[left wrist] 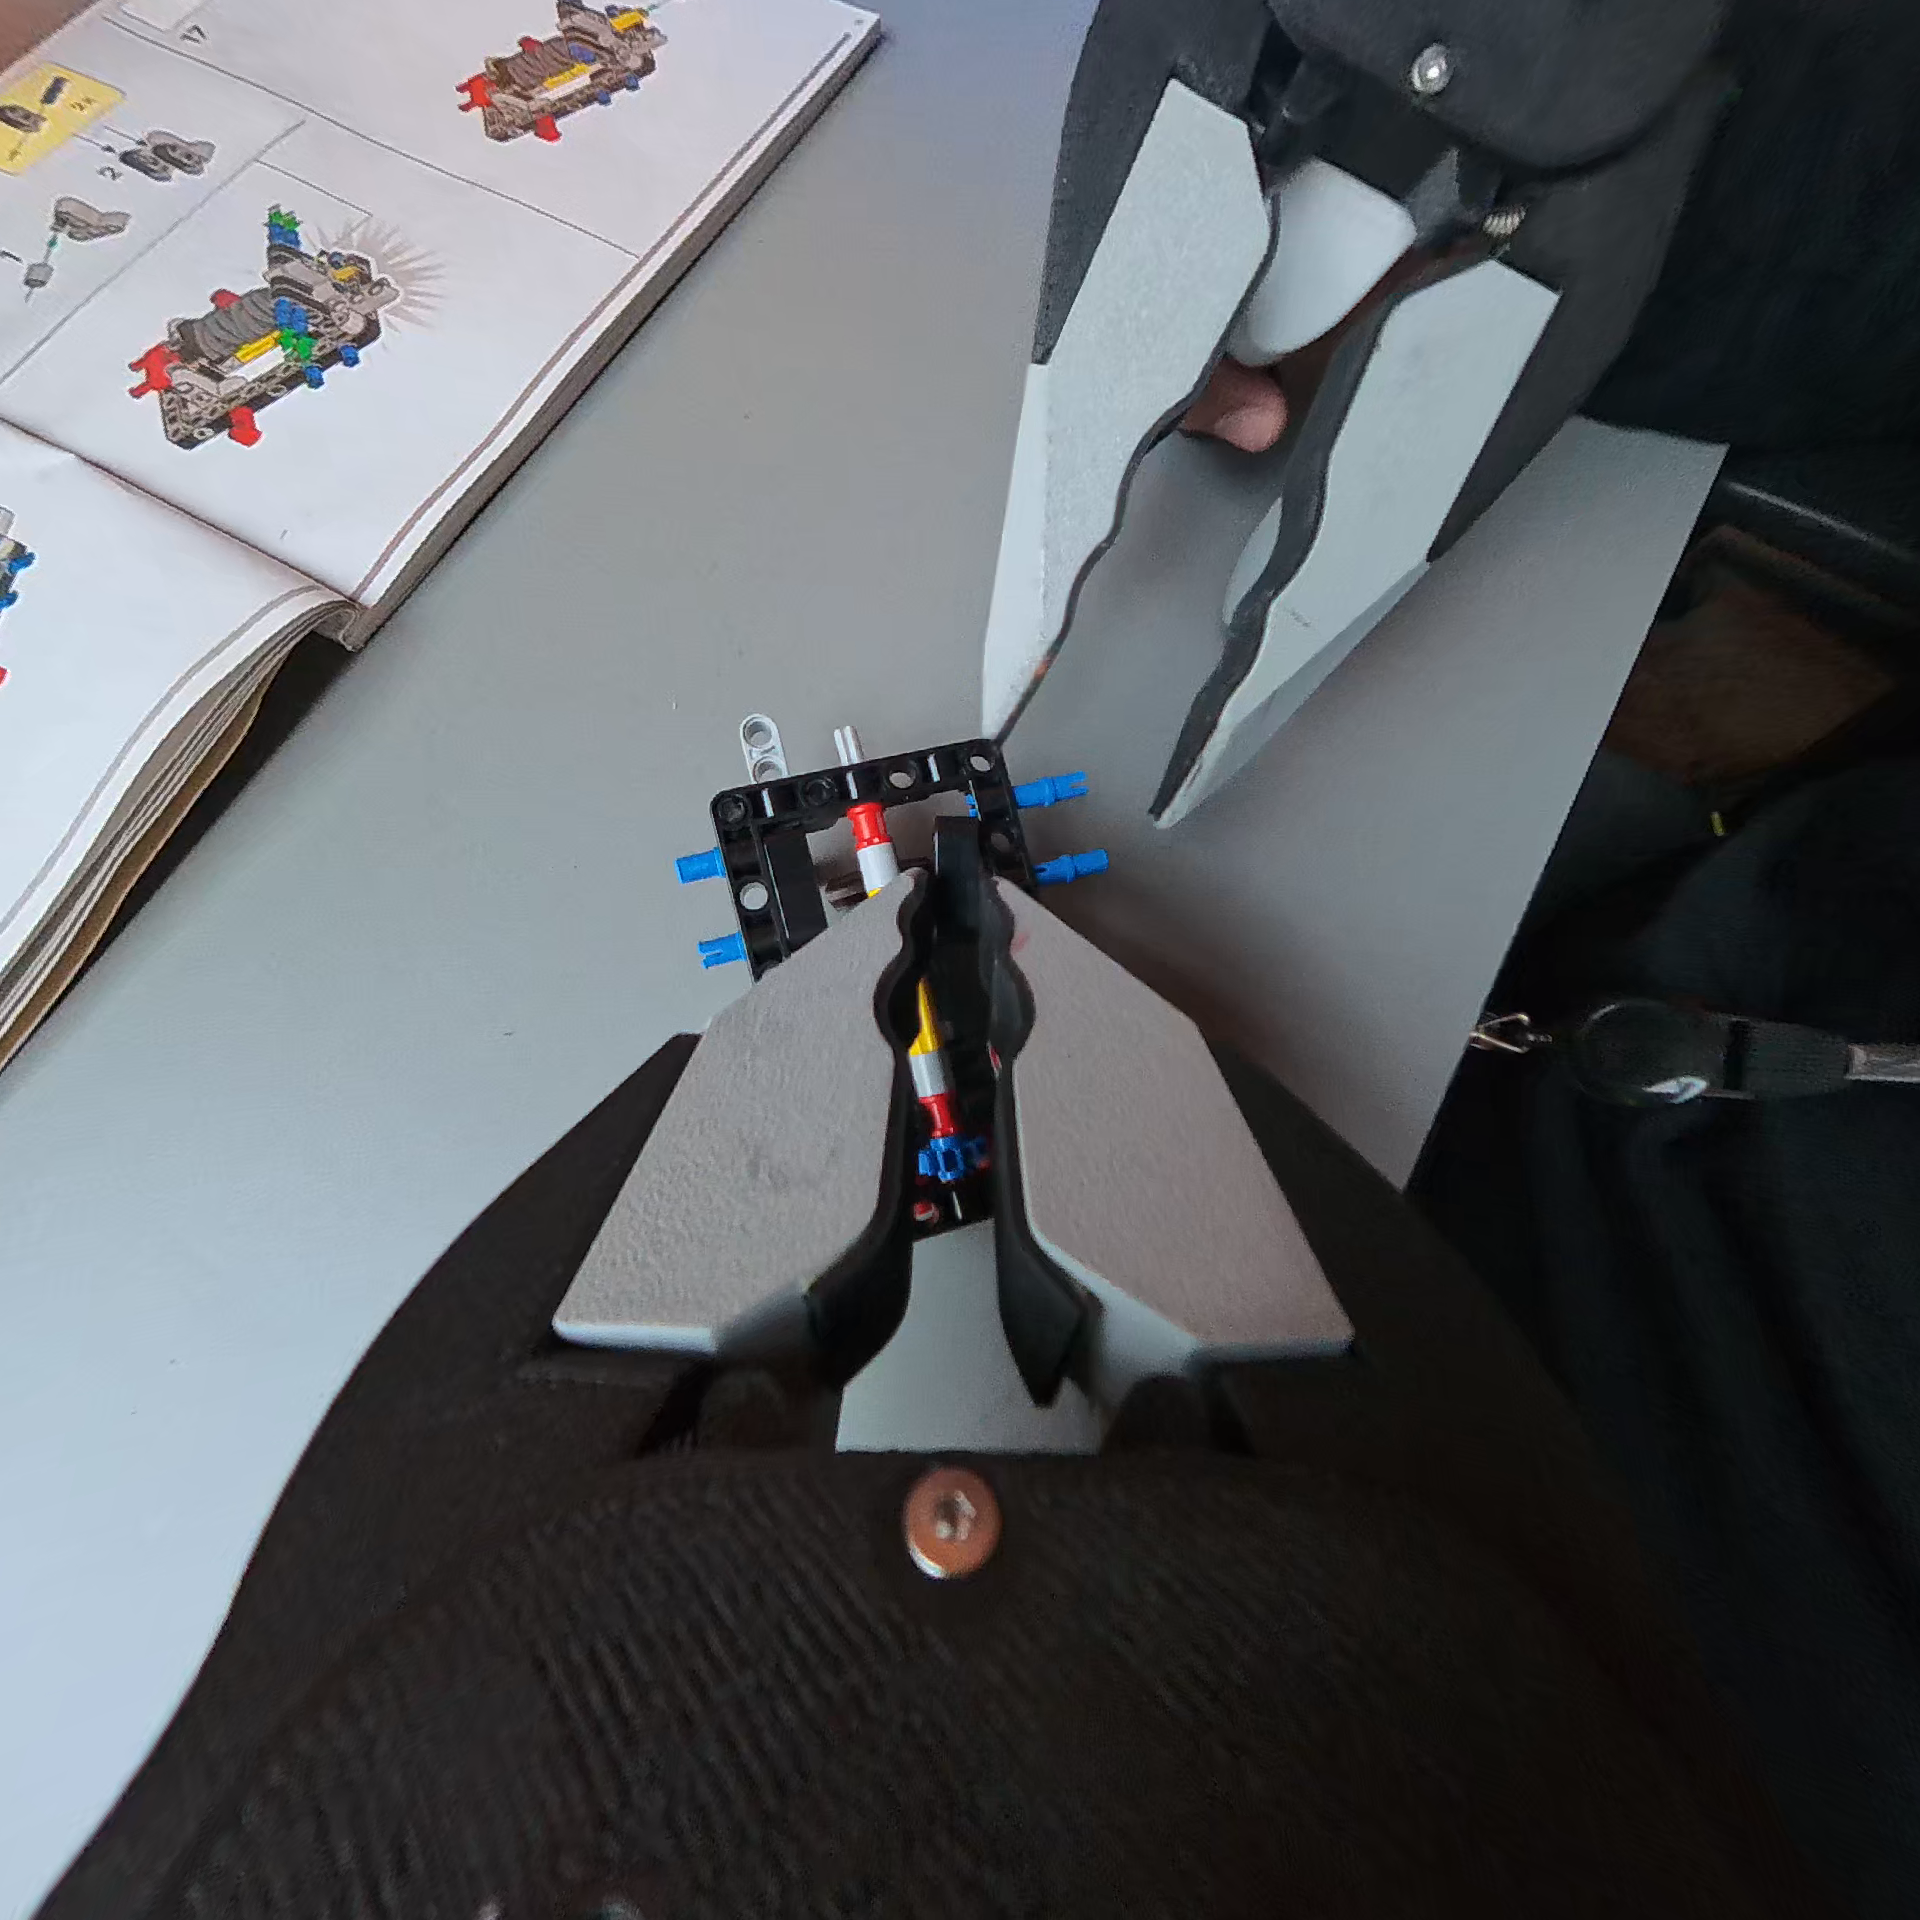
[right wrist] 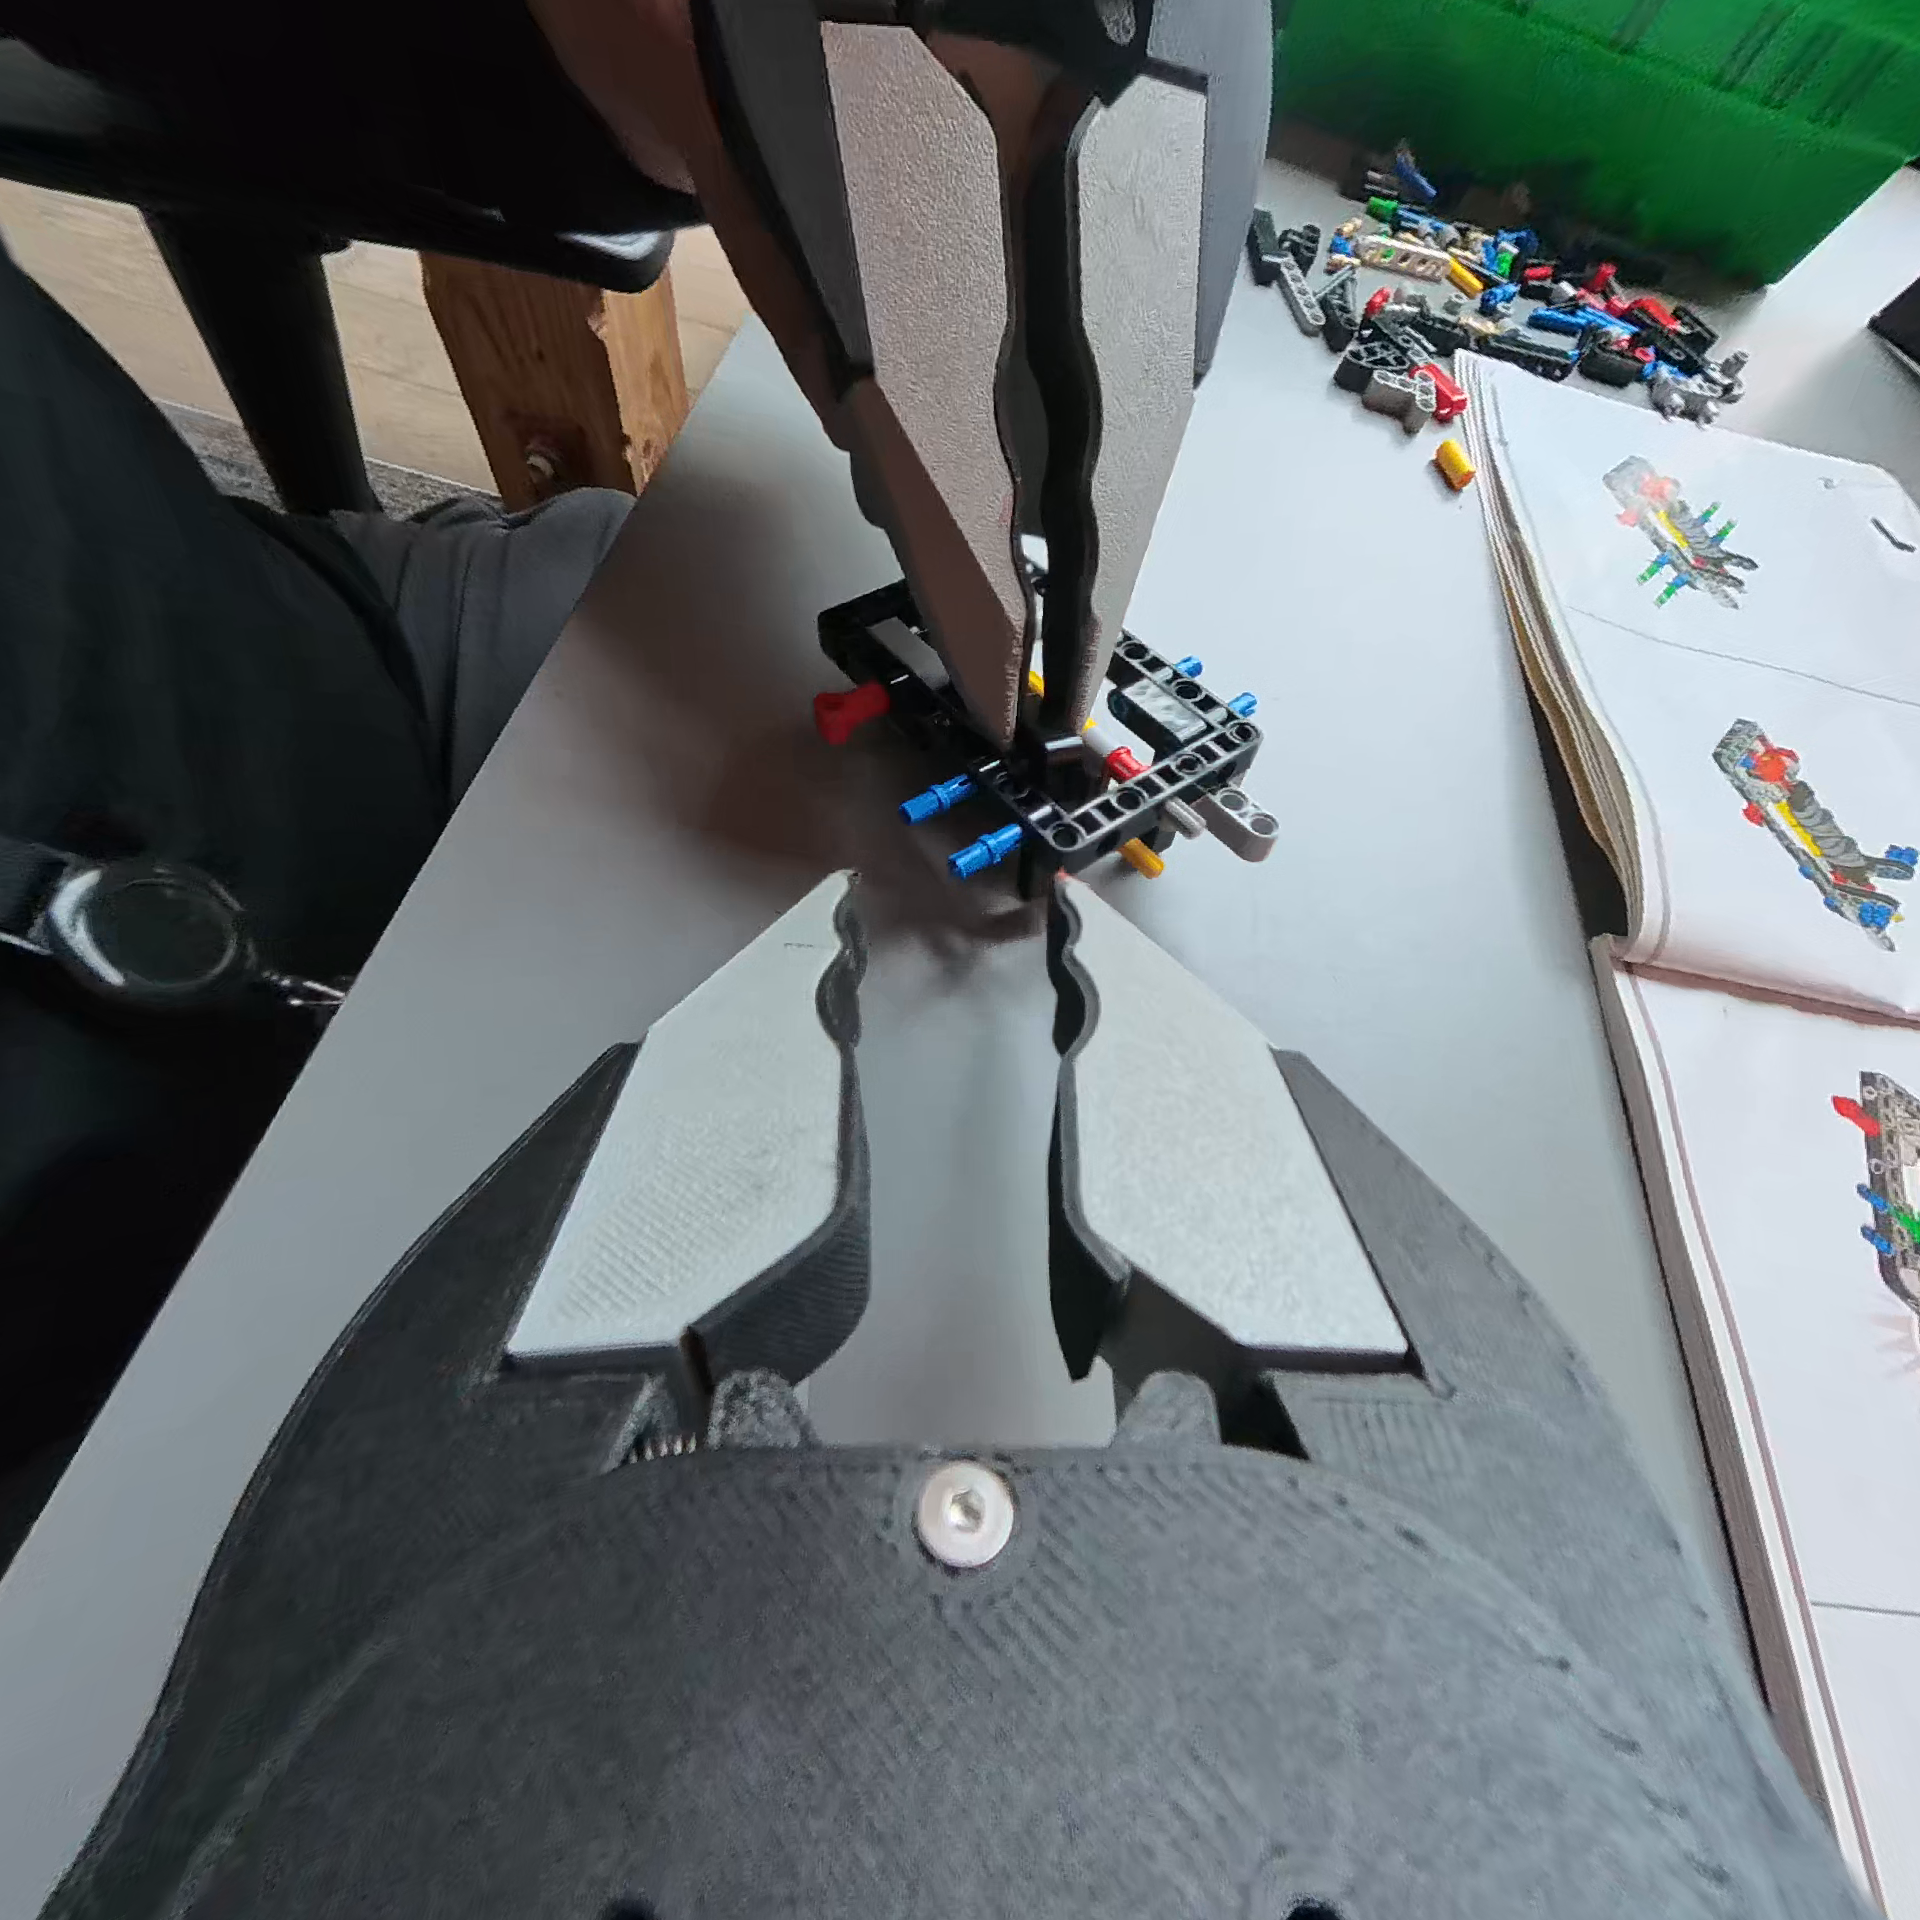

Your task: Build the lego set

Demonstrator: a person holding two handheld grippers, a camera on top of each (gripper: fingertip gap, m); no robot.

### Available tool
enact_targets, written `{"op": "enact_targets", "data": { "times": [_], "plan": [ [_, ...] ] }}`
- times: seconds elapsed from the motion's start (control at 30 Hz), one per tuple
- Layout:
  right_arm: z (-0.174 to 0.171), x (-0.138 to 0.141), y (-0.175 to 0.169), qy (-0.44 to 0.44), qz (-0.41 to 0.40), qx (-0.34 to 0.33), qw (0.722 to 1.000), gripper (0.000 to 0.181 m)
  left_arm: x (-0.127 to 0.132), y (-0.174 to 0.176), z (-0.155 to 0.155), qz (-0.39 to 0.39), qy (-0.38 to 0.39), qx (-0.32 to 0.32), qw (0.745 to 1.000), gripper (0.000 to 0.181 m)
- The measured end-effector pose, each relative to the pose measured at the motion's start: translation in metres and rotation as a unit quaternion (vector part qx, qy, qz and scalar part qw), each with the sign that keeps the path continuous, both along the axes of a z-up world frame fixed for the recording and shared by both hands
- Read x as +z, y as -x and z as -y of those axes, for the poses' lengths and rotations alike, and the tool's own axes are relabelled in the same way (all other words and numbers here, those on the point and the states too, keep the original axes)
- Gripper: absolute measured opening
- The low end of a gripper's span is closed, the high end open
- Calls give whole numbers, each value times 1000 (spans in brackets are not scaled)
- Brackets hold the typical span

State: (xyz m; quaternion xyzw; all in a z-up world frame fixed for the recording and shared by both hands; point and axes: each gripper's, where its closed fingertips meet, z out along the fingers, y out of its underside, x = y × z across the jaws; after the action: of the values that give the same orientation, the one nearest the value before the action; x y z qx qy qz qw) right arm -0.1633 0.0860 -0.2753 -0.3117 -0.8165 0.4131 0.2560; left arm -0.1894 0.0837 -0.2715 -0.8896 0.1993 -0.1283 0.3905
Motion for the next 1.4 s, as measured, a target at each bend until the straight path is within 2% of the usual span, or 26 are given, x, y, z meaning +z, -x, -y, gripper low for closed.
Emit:
{"op": "enact_targets", "data": {
  "times": [0.1,0.23,0.37,0.47,0.57,0.67,0.77,0.83,0.97,1.1,1.2,1.3,1.4],
  "plan": [
    [-4,0,7,-3,-5,-17,1000,38,1,5,-3,10,0,19,1000,6],
    [-1,2,9,10,-2,-18,1000,36,1,5,-5,27,10,27,999,6],
    [6,-3,8,-16,-2,-12,1000,36,-1,7,-5,24,17,35,999,6],
    [-3,4,10,-49,-26,-28,998,34,-5,2,-1,21,26,19,999,6],
    [-1,22,11,-38,-53,-18,998,40,-6,1,-1,0,23,1,1000,6],
    [6,16,12,-85,-49,7,995,47,-6,1,-3,-14,22,-13,1000,6],
    [3,6,15,-126,-43,-1,991,31,-7,3,-3,-52,15,-27,998,6],
    [-4,9,21,-134,-57,-25,989,16,-7,2,-2,-90,4,-39,995,6],
    [0,12,24,-144,-66,-13,987,22,-8,-1,-2,-131,-10,-44,990,6],
    [2,1,30,-188,-58,0,980,8,-8,-2,-2,-149,-15,-49,987,6],
    [4,-2,32,-210,-63,6,976,7,-9,0,-1,-157,-17,-49,986,6],
    [3,-1,33,-203,-75,4,976,5,-5,5,4,-159,-18,-24,987,7],
    [3,-1,31,-182,-83,9,980,5,-10,4,14,-185,-11,-30,982,11]
  ]
}}
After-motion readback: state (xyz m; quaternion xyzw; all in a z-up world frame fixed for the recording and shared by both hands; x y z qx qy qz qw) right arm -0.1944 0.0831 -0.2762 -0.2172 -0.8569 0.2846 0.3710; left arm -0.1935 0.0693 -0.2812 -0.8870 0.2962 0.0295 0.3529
